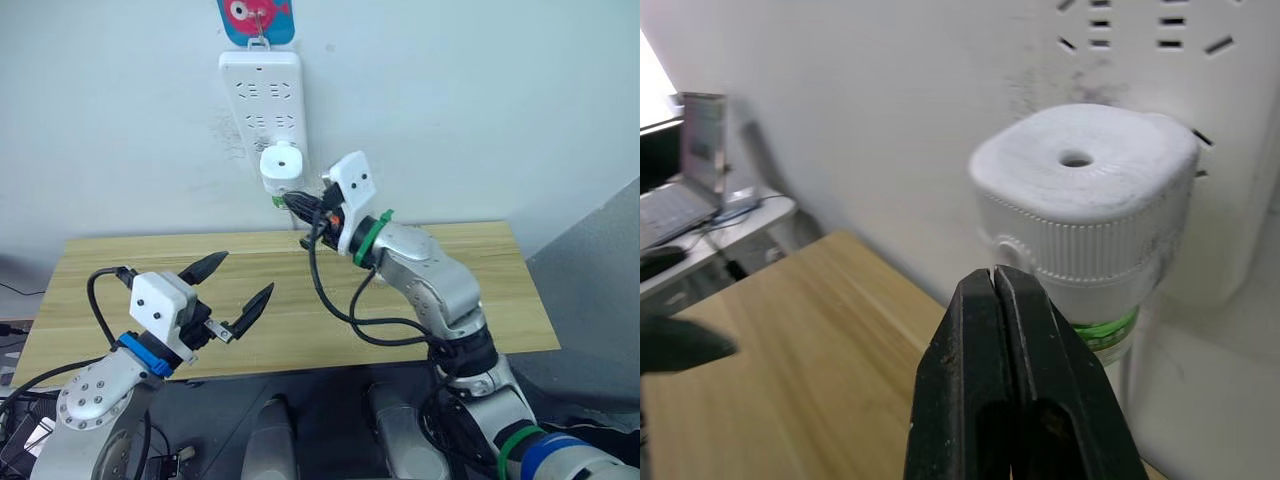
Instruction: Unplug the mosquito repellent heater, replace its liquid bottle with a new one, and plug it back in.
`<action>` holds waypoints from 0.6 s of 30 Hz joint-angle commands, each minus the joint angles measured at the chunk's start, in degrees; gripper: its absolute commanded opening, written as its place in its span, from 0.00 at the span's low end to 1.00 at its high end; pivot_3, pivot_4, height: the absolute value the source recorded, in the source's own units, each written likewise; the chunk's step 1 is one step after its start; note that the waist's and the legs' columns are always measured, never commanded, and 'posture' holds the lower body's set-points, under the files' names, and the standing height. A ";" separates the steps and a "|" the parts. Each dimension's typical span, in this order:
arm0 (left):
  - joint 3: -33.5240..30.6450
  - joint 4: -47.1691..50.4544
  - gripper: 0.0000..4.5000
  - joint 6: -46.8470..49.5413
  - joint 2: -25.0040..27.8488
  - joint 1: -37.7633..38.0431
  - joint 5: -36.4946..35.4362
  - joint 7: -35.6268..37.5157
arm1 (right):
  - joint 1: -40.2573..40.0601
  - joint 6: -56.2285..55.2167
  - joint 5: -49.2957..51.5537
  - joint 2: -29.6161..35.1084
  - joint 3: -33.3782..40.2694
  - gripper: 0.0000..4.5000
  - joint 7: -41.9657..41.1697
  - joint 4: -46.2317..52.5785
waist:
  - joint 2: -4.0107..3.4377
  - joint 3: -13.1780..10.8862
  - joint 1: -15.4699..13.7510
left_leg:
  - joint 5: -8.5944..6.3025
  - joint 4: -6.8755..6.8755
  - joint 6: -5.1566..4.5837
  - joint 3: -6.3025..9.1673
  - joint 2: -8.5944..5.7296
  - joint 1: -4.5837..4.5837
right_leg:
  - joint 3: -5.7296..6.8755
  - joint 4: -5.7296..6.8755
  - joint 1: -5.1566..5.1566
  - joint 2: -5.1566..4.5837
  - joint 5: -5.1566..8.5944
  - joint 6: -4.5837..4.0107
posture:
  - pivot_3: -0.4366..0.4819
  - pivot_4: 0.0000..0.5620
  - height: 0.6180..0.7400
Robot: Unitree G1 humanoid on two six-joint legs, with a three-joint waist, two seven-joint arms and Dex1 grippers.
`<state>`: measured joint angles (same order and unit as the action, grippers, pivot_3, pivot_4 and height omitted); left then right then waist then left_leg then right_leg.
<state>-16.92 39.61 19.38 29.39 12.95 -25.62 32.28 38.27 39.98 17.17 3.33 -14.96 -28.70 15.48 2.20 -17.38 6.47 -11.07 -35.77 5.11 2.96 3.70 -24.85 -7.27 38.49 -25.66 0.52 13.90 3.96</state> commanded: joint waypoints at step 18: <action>-3.64 -31.93 1.00 -12.07 24.24 0.36 10.64 22.24 | -28.02 -21.21 2.83 50.99 19.54 0.91 -34.15 4.75 | 0.43 1.35 0.52 | -0.04 0.14 -0.02 -0.23 0.00 -0.04 | 0.04 -0.48 0.03 -0.12 -0.04 0.04 | 0.37 0.28 1.00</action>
<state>-19.48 8.06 8.45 53.58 12.46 -16.64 55.45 10.19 21.81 18.88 53.60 1.59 -60.22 21.26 2.63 -16.03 6.98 -11.10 -35.63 5.09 2.74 3.70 -24.88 -7.22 38.02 -25.62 0.40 13.86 4.00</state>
